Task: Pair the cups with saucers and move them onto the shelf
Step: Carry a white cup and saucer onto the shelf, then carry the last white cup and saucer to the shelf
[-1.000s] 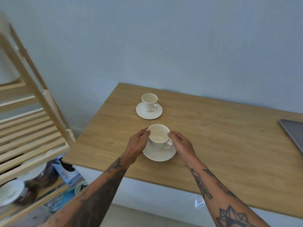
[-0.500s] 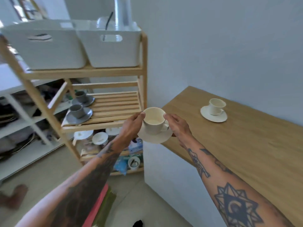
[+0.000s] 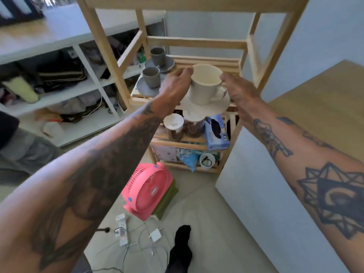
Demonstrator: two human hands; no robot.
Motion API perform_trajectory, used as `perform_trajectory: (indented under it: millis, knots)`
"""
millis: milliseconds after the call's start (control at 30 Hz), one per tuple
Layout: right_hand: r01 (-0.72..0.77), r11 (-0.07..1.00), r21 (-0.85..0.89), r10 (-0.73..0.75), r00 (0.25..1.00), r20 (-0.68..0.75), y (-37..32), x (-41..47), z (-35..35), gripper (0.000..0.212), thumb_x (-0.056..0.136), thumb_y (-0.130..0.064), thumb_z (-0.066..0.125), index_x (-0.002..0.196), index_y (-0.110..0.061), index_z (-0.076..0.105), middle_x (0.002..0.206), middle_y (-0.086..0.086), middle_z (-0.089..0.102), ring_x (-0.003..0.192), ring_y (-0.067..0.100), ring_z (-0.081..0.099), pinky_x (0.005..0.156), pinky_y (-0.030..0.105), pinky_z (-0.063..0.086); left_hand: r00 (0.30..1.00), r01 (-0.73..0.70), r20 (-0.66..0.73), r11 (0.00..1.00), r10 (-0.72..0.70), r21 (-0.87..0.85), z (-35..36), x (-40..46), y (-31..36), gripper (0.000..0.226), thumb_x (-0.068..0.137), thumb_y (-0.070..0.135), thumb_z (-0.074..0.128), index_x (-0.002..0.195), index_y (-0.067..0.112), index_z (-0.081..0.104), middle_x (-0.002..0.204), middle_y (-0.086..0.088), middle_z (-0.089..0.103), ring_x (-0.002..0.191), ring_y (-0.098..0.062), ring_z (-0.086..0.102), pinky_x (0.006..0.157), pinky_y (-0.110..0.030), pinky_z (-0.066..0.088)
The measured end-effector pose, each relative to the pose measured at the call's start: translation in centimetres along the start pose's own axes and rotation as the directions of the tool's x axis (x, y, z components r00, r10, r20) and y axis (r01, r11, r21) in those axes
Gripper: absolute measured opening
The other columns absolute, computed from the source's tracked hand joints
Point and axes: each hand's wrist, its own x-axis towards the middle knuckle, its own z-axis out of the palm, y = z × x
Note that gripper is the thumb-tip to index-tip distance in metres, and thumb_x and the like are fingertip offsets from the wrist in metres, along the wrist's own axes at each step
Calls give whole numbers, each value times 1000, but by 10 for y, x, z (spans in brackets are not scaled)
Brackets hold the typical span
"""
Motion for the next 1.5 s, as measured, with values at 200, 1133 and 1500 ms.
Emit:
perform_trajectory:
  millis: [200,1133,1500]
  knots:
    - [-37,999,20,37,999,-31,30,114,21,25,84,-55,57,75,-34,66,92,-12,70,100,18,68,78,31,53,999,-41,-24,999,42,6,54,124,-29,50,93,53,42,130,28,64,130,-6,65,117,-30,60,102,-50,49]
    - [-60,954,-295,0,980,-198,49,338,49,61,106,-50,25,131,-8,62,137,15,60,126,32,55,96,34,41,993,-33,114,997,41,-73,148,347,-41,71,99,64,30,149,16,46,149,-14,51,133,-32,49,99,-34,35]
    - [80,972,-222,-85,996,-11,28,211,12,56,108,-47,31,133,-3,53,118,15,55,109,23,51,91,28,36,984,-167,-60,985,165,-41,100,216,-55,48,99,61,36,114,23,61,108,-1,61,103,-22,63,94,-41,53]
